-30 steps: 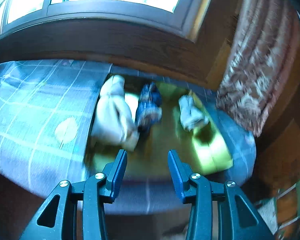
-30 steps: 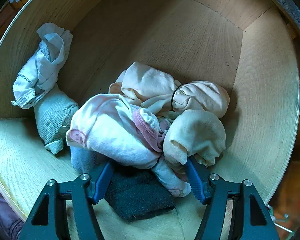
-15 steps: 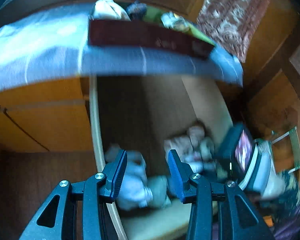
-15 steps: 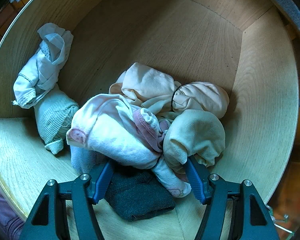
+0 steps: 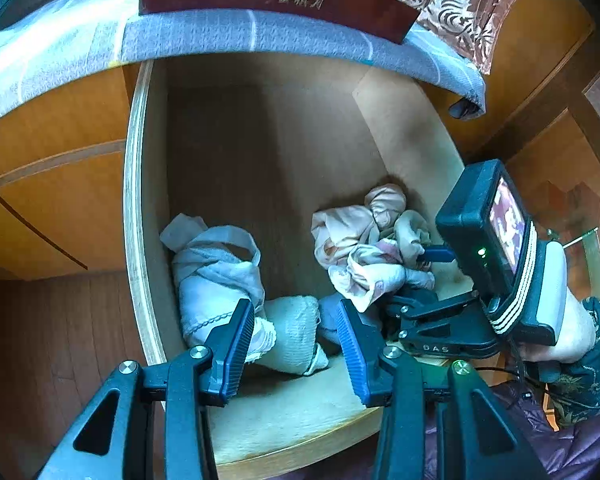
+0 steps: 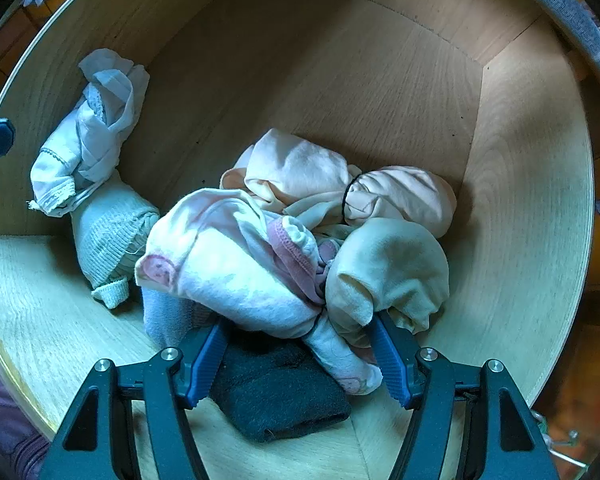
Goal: Organize soft objects
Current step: 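Move the left tool back down over the open drawer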
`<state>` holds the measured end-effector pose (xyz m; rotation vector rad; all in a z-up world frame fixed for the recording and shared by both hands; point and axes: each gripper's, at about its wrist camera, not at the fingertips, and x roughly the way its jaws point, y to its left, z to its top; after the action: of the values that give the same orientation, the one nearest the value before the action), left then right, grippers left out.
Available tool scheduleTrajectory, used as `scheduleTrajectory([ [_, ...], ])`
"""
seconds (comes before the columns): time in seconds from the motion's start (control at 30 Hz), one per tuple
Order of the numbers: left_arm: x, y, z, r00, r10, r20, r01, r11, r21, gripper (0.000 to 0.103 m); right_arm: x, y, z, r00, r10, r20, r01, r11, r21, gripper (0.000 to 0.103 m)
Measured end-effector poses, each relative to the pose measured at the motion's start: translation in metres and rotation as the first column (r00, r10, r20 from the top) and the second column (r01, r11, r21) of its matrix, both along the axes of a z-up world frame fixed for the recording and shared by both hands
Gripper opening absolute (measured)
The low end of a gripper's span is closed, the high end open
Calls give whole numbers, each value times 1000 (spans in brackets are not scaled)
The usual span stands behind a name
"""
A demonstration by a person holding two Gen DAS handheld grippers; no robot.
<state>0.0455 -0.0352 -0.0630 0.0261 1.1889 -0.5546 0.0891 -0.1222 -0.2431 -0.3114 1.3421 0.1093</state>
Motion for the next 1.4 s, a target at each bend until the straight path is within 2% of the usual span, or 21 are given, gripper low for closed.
scheduleTrajectory([
  [0.1, -5, 2, 5, 1000, 5, 26, -6, 1000, 13, 43, 0, 0, 0, 1000, 1, -1, -1, 1000, 1, 68],
  [0.37, -22, 25, 5, 1000, 23, 21, -22, 999, -25, 43, -1, -1, 2, 1000, -2, 3, 2, 1000, 6, 68],
  [0.47, -26, 24, 2, 999, 25, 35, -24, 1000, -16, 43, -1, 1, 2, 1000, 7, 8, -7, 1000, -4, 69],
  [0.57, -29, 21, -1, 999, 13, 29, -12, 999, -43, 43, -2, 2, 4, 1000, 4, 15, -4, 1000, -2, 69],
  [0.83, -32, 14, -9, 999, -12, 44, 13, 1000, -21, 43, -6, 3, 6, 1000, 1, 23, -1, 1000, -12, 69],
  [0.97, -24, 4, -5, 996, -56, 73, 53, 997, 48, 43, -9, 7, 5, 1000, 7, 25, -6, 1000, -30, 70],
  [1.03, -15, -6, -3, 992, -100, 82, 89, 988, 125, 43, -10, 8, 5, 1000, 8, 27, -7, 999, -32, 70],
  [1.1, -5, -20, -3, 983, -164, 87, 141, 964, 224, 43, -10, 9, 5, 1000, 8, 28, -7, 999, -32, 70],
  [1.17, 10, -28, -9, 981, -190, 47, 166, 934, 318, 43, -12, 10, 5, 1000, 9, 29, -8, 999, -33, 70],
  [1.27, 30, -40, -17, 977, -210, -21, 202, 901, 383, 43, -13, 9, 4, 1000, 13, 26, -12, 1000, -25, 70],
  [1.3, 34, -46, -18, 971, -236, -35, 230, 887, 402, 43, -14, 9, 4, 1000, 14, 27, -13, 1000, -22, 70],
  [1.4, 42, -54, -21, 964, -262, -51, 258, 863, 435, 43, -14, 6, 5, 999, 15, 33, -15, 1000, -6, 70],
])
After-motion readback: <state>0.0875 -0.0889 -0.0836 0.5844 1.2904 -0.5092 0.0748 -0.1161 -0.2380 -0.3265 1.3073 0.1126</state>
